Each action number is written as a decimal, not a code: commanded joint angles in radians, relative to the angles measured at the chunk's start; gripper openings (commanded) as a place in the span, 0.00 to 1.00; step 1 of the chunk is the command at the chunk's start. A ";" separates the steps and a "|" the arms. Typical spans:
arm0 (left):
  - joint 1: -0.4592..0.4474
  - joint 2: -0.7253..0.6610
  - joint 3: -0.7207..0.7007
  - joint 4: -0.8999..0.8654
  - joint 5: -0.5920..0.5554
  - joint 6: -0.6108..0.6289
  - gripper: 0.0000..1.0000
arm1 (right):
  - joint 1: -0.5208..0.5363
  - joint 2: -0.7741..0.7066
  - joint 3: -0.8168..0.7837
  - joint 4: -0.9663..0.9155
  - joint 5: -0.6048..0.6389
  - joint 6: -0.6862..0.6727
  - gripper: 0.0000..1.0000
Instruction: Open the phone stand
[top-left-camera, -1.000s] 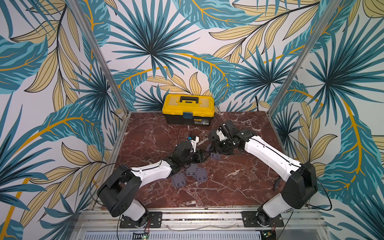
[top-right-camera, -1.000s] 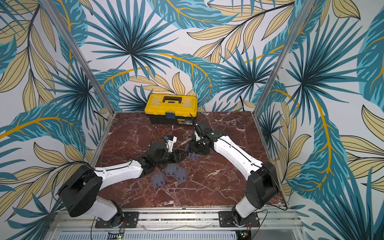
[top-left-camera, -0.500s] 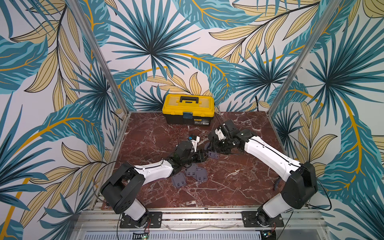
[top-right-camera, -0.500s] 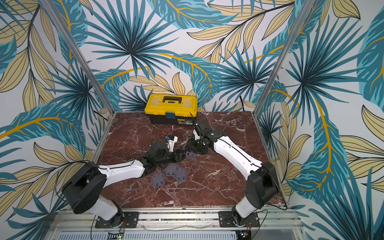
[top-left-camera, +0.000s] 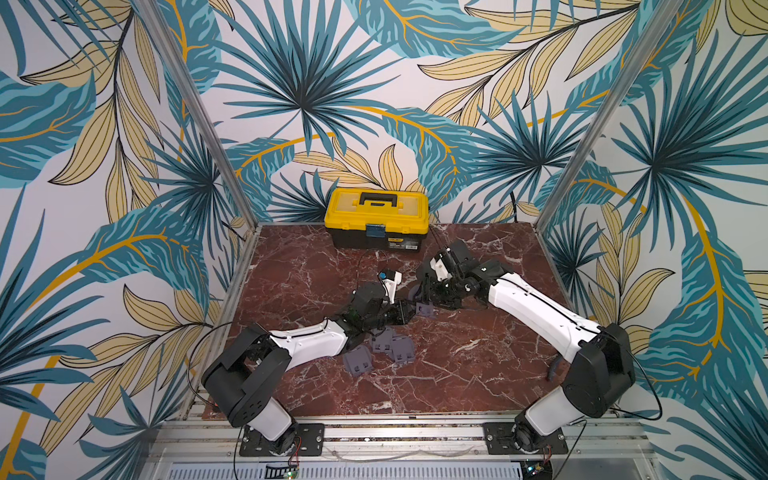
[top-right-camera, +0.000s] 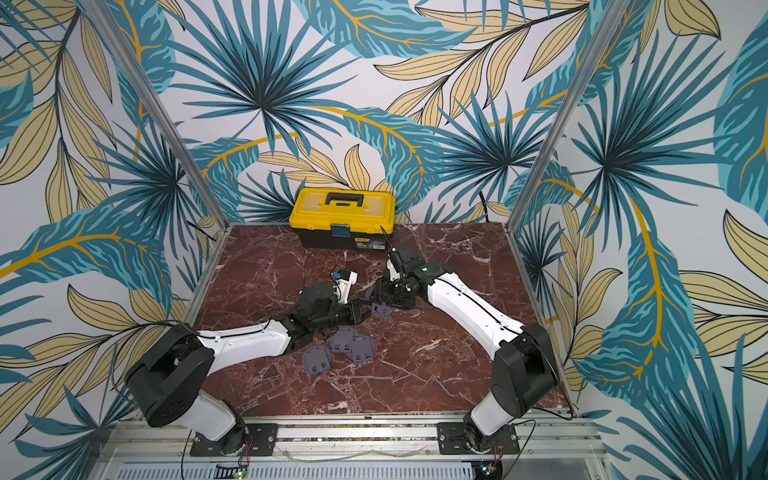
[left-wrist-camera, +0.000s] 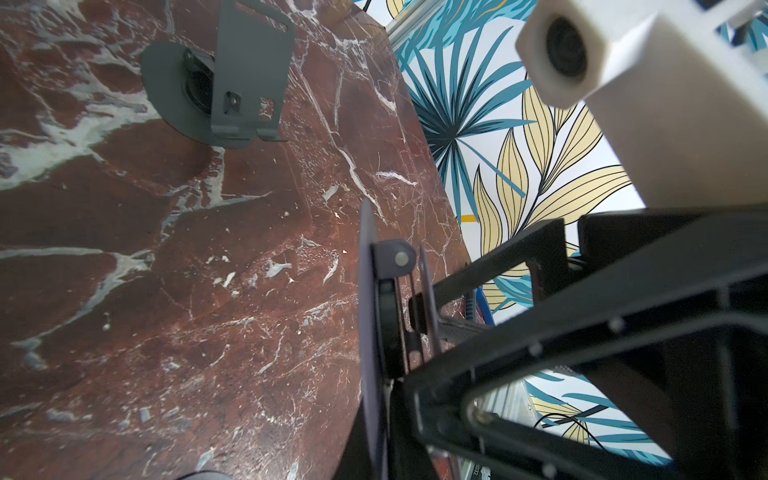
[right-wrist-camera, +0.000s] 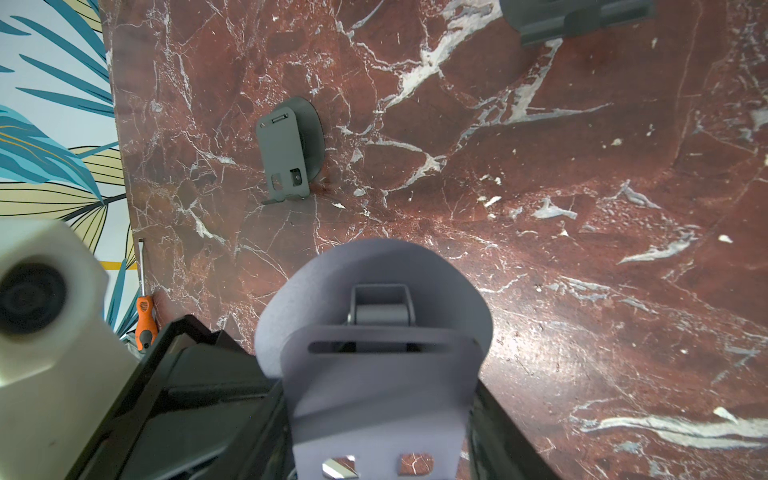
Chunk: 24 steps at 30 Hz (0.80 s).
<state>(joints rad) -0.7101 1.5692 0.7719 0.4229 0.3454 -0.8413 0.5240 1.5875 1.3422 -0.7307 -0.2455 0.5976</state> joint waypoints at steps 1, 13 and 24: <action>0.021 -0.005 -0.022 0.030 -0.041 0.023 0.07 | -0.005 -0.029 -0.011 -0.035 -0.039 -0.012 0.41; 0.033 0.012 -0.083 0.028 -0.047 0.071 0.02 | -0.052 -0.035 0.008 -0.070 -0.127 -0.049 0.39; 0.035 0.002 -0.109 0.028 -0.066 0.087 0.00 | -0.071 -0.034 0.038 -0.171 -0.160 -0.118 0.37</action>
<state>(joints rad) -0.7025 1.5692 0.7063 0.5438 0.3748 -0.7803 0.4702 1.5875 1.3540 -0.7906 -0.3779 0.5220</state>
